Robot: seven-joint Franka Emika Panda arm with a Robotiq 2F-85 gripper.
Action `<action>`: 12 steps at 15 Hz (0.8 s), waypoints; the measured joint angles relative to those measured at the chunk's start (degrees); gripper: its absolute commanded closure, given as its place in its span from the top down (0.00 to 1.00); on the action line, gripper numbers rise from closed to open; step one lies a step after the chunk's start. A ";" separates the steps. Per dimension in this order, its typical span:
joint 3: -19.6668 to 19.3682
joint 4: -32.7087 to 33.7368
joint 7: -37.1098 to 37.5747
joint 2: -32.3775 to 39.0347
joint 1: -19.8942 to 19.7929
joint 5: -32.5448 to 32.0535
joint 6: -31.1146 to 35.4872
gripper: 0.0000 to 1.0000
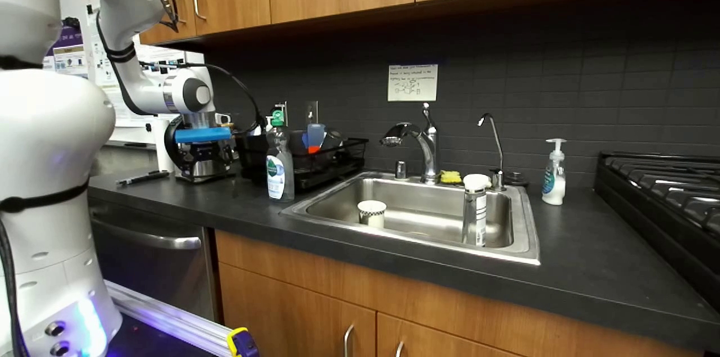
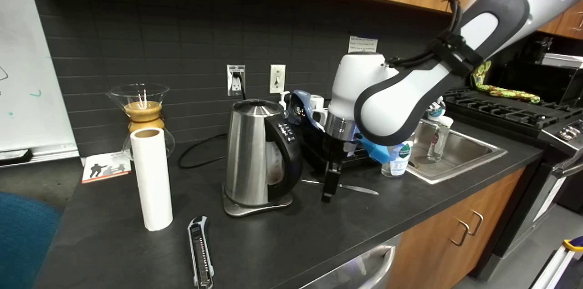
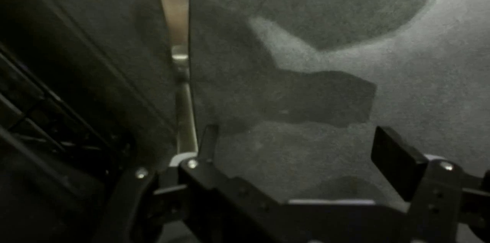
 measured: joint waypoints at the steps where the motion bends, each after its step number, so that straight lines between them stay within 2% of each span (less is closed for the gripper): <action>1: 0.00 0.00 -0.41 0.38 -0.20 0.00 0.63 1.00; 12: 0.01 -0.02 -2.51 1.94 -1.76 0.02 2.43 1.00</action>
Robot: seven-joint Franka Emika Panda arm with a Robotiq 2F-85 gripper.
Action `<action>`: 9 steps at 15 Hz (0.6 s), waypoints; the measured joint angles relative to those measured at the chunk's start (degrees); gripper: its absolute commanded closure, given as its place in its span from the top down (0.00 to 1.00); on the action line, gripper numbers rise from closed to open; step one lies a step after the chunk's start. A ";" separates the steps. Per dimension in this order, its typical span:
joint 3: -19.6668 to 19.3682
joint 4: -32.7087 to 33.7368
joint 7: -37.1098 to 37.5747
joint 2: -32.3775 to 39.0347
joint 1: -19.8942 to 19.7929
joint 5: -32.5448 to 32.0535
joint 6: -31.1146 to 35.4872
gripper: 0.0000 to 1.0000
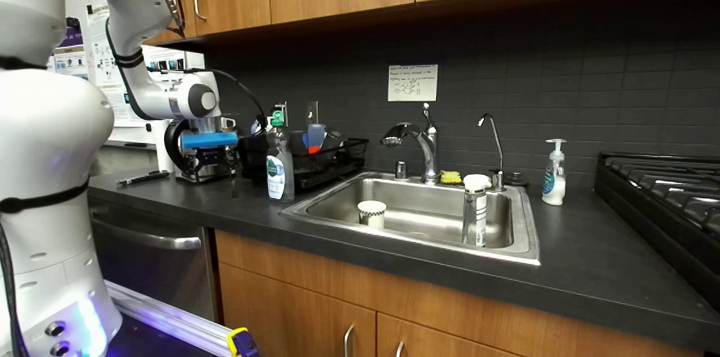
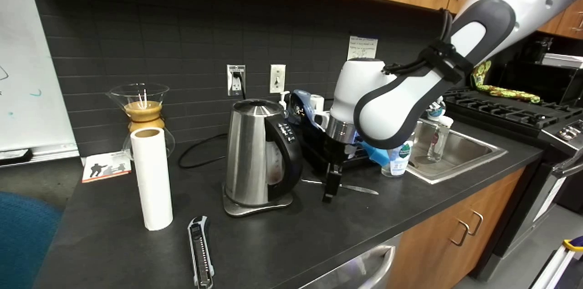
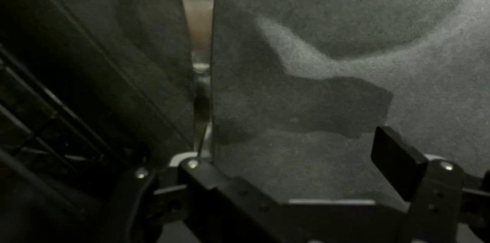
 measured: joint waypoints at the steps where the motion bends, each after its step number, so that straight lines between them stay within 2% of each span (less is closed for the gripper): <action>1: 0.00 0.00 0.00 0.05 -0.10 0.00 0.01 1.00; 9: -0.17 -0.01 0.29 0.18 -0.54 -0.21 -0.16 1.00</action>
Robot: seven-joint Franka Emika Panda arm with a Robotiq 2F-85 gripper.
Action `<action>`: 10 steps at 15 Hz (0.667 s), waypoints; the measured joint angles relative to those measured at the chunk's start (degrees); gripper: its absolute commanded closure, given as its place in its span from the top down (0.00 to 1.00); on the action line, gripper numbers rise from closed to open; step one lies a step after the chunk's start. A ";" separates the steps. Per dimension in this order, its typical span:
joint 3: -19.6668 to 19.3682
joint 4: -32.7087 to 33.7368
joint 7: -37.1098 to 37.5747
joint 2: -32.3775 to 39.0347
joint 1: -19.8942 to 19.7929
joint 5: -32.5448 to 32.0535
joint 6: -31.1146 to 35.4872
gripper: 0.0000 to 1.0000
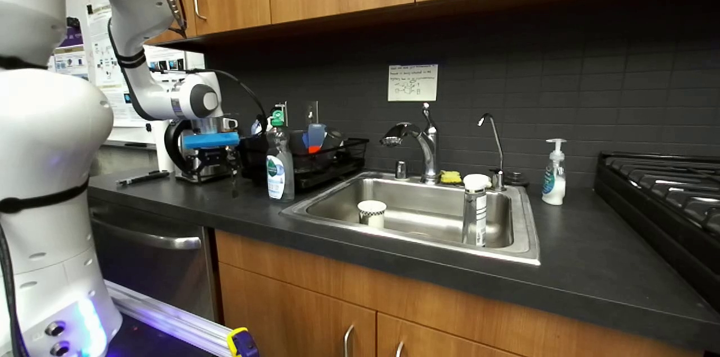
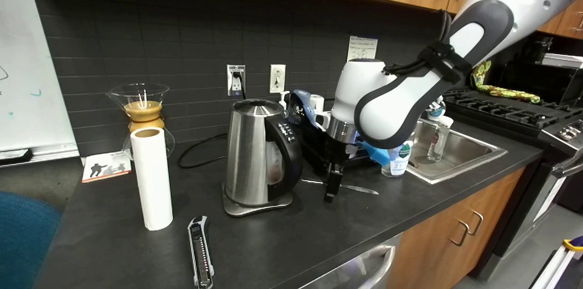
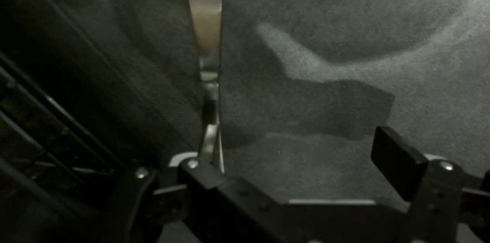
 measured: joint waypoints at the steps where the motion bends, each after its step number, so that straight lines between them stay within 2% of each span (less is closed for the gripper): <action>1: -0.08 -0.02 0.01 0.00 -0.07 0.00 -0.08 1.00; 10: -0.11 -1.08 -0.01 -2.18 -0.36 2.28 -0.22 1.00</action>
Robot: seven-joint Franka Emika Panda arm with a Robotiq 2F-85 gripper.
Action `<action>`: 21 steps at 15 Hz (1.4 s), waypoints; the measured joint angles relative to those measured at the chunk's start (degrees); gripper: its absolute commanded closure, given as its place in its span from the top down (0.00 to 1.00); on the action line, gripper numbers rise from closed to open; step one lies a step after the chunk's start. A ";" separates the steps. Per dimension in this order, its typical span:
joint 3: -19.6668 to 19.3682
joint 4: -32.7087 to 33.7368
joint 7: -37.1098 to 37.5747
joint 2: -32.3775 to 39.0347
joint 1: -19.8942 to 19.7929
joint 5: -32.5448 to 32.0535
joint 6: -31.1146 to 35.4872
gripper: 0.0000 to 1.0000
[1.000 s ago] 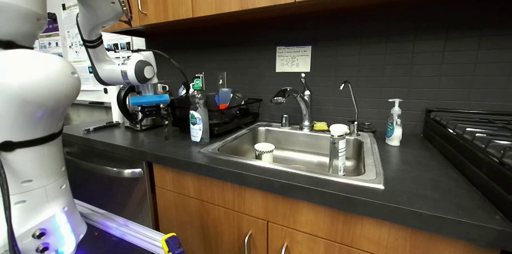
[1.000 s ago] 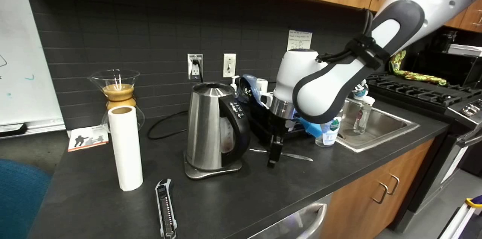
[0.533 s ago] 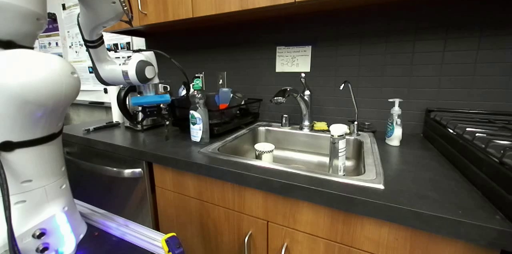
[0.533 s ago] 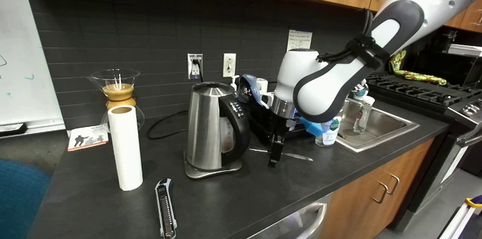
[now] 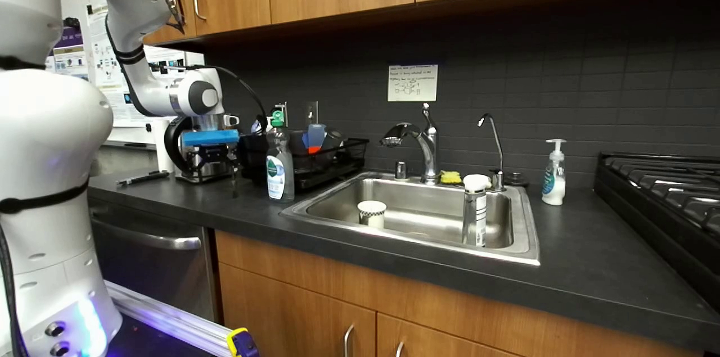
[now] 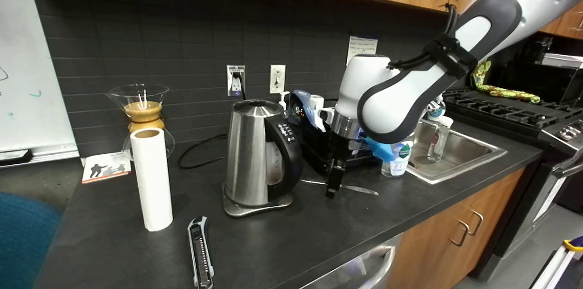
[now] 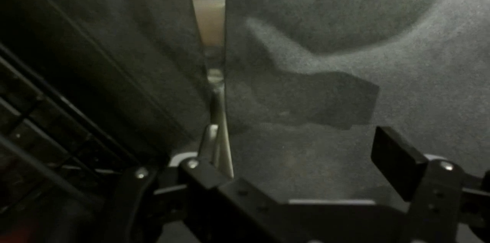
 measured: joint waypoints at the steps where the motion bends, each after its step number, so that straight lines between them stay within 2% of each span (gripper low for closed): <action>1: 0.00 -0.23 0.02 -0.50 0.00 0.66 -0.02 1.00; 4: 0.12 -0.96 1.59 -2.15 0.17 1.96 -0.03 1.00; 6: 0.29 -1.52 5.68 -3.29 0.70 1.55 -0.03 1.00; 10: 0.31 -3.03 22.71 -6.15 1.58 -6.77 -0.91 1.00; 14: 0.64 -3.21 40.30 -8.97 1.53 -14.91 -6.37 1.00; 18: 3.77 -1.89 56.95 -9.03 2.58 -17.18 -12.73 1.00; 21: 5.95 -0.66 67.23 -7.76 4.52 -16.96 -14.77 1.00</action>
